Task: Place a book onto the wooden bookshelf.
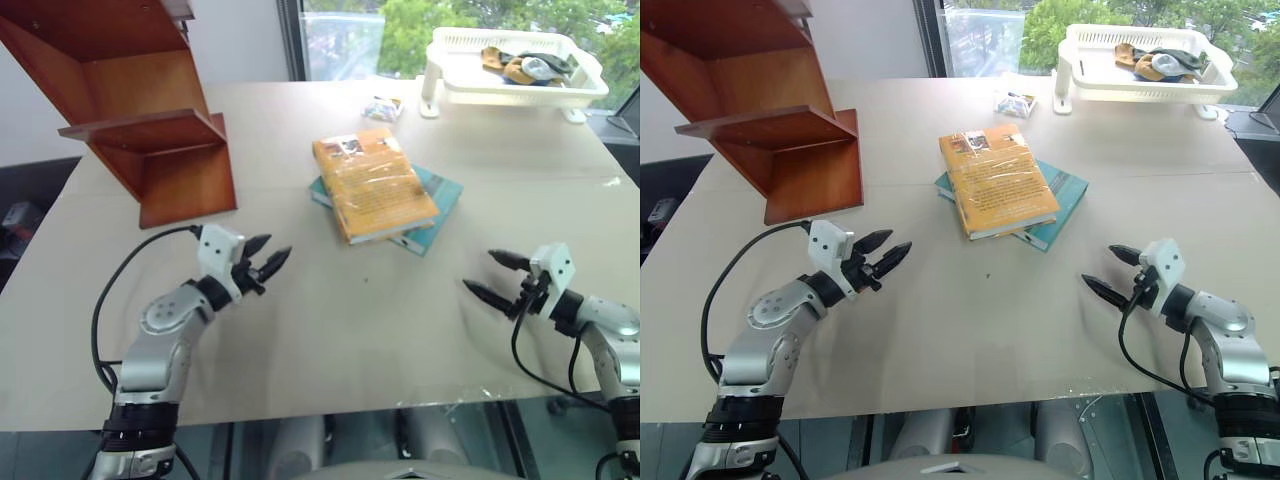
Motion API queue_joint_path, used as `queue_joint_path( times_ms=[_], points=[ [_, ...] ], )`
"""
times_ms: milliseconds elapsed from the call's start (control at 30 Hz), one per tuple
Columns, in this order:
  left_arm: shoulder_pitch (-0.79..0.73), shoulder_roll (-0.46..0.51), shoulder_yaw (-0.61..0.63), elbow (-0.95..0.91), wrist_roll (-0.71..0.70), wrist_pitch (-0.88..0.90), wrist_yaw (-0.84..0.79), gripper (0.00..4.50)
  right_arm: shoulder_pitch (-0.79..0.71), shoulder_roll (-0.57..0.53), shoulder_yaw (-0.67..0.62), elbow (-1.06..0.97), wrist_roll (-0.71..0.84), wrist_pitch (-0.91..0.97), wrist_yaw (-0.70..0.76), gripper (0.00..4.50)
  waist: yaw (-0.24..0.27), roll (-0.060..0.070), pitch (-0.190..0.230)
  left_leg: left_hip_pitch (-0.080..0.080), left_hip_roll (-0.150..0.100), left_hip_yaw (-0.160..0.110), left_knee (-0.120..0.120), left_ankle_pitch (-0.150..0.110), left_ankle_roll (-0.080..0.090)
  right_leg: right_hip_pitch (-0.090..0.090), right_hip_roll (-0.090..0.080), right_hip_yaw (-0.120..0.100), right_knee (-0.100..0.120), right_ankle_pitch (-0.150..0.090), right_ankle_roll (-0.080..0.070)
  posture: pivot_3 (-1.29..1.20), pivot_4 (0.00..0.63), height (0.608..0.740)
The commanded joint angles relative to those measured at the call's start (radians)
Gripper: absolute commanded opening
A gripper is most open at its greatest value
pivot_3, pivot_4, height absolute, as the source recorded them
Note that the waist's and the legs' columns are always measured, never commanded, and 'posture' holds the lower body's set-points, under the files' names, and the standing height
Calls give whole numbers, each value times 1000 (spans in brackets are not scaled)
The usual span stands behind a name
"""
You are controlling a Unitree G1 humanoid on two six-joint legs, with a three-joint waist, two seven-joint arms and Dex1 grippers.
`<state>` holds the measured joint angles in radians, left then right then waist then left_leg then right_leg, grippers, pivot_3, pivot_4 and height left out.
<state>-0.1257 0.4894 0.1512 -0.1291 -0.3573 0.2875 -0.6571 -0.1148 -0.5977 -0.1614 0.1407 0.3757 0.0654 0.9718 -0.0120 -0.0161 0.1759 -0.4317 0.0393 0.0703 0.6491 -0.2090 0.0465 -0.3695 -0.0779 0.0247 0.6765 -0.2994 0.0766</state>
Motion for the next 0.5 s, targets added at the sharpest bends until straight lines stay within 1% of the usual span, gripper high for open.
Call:
queue_joint_path(
  times_ms=[33, 133, 233, 333, 400, 500],
  points=[
    [-16, 18, 25, -21, -20, -16, -18, 2544, -21, -24, -16, 4, -4, -6, 1, 4500, 0, 0, 0, 0, 0, 0, 0, 0, 0, 0, 0, 0, 0, 0, 0, 0, 150, 740],
    [-10, 25, 30, -34, -34, -12, -39, 2544, -60, -20, -25, 27, -4, 1, -16, 4500, 0, 0, 0, 0, 0, 0, 0, 0, 0, 0, 0, 0, 0, 0, 0, 0, 150, 740],
    [-1, 62, 44, -44, -61, -2, -90, 2544, -152, -15, -30, 79, -4, 25, -49, 4500, -6, 0, 0, 0, 0, 1, 0, 0, 0, 0, 0, 1, 0, 0, 0, 0, 150, 740],
    [-31, 144, 102, -58, -134, 54, -154, 2544, -311, 27, -32, 148, 38, 74, -66, 4500, -18, -1, 1, 0, 1, 1, 0, 0, 0, -1, 2, 1, 1, 0, 0, 0, 150, 740],
    [-45, 231, 133, -73, -182, 103, -225, 2544, -405, 36, 1, 225, 7, 91, -61, 4500, -21, -1, 1, 0, 2, 0, 0, 1, -1, -2, 3, 1, 2, 0, 0, 0, 150, 740],
    [-50, 361, 184, -86, -243, 168, -326, 2544, -543, 62, 9, 363, -10, 93, -67, 4500, -22, -1, 1, -1, 2, 0, -1, 1, -1, -2, 3, 1, 0, 0, 0, 0, 150, 740]
  ],
)
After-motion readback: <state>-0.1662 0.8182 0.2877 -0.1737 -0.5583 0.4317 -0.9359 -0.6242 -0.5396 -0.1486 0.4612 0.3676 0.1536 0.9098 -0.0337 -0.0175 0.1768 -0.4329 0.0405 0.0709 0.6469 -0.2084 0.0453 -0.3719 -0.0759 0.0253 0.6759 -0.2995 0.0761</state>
